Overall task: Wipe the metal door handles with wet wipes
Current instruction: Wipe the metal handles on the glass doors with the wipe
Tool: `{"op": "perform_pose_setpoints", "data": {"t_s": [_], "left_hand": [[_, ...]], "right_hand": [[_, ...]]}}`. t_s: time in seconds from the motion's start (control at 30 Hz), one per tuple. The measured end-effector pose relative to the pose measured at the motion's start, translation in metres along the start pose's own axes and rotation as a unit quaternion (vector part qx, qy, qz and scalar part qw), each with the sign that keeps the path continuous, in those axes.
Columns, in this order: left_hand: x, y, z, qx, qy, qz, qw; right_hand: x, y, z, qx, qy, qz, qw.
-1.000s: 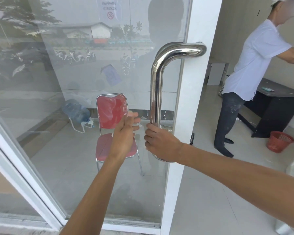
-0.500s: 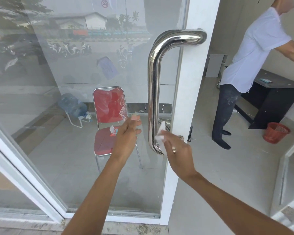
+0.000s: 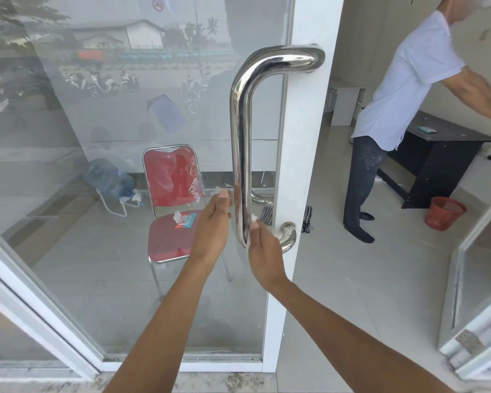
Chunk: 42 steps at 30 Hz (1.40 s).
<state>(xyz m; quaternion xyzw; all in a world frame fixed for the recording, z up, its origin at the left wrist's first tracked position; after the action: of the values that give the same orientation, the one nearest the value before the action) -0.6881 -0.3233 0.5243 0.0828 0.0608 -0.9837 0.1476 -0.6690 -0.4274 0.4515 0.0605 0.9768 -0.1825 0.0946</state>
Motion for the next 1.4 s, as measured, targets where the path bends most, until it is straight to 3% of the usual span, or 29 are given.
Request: {"op": "perform_pose_setpoints", "data": {"t_s": [0.07, 0.17, 0.23, 0.33, 0.4, 0.53, 0.63, 0.77, 1.03, 1.17, 1.4], "left_hand": [[-0.002, 0.007, -0.006, 0.007, -0.003, -0.013, 1.0], [-0.002, 0.016, -0.016, 0.023, -0.012, -0.026, 0.999], [-0.003, 0.02, -0.023, 0.011, -0.021, -0.038, 0.999], [0.0, 0.02, -0.024, 0.015, -0.034, -0.031, 0.999], [0.0, 0.02, -0.024, 0.035, -0.038, -0.017, 0.999], [0.0, 0.022, -0.029, 0.049, -0.037, -0.023, 0.998], [0.001, 0.024, -0.034, 0.065, -0.035, -0.04, 0.996], [0.002, 0.024, -0.045, 0.085, -0.076, -0.038, 0.993], [0.011, 0.027, -0.047, 0.101, -0.091, -0.045, 0.99], [0.01, 0.025, -0.049, 0.079, -0.088, -0.062, 0.991], [0.013, 0.023, -0.048, 0.057, -0.071, -0.078, 0.993]], "right_hand": [[0.009, -0.003, 0.021, 0.179, -0.109, -0.004, 0.978], [0.006, -0.011, 0.052, 0.366, -0.208, 0.009, 0.907], [0.003, -0.018, 0.051, 0.378, -0.205, -0.002, 0.903], [0.004, -0.018, 0.022, 0.257, -0.119, -0.018, 0.959], [0.004, -0.007, 0.006, 0.181, -0.114, -0.009, 0.977], [0.008, 0.015, 0.011, 0.174, -0.079, -0.014, 0.981], [0.009, 0.017, 0.036, 0.33, -0.133, 0.028, 0.934], [0.004, -0.011, 0.065, 0.433, -0.227, 0.029, 0.872], [-0.021, -0.07, 0.08, 0.479, -0.272, 0.059, 0.833], [-0.035, -0.078, 0.081, 0.465, -0.226, 0.066, 0.854], [-0.003, -0.058, 0.091, 0.276, -0.148, 0.04, 0.949]]}}
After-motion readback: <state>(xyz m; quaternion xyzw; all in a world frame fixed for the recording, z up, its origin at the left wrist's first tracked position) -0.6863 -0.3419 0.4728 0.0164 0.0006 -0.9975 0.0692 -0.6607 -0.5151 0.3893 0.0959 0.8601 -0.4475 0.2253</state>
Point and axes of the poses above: each hand's wrist, its own x-axis away from the middle knuckle, its own y-axis out of the palm, z = x × y, the point moved 2 cm from there along -x, towards the middle knuckle, and after that the axes turned 7 degrees about y, right-handed, at the moved point
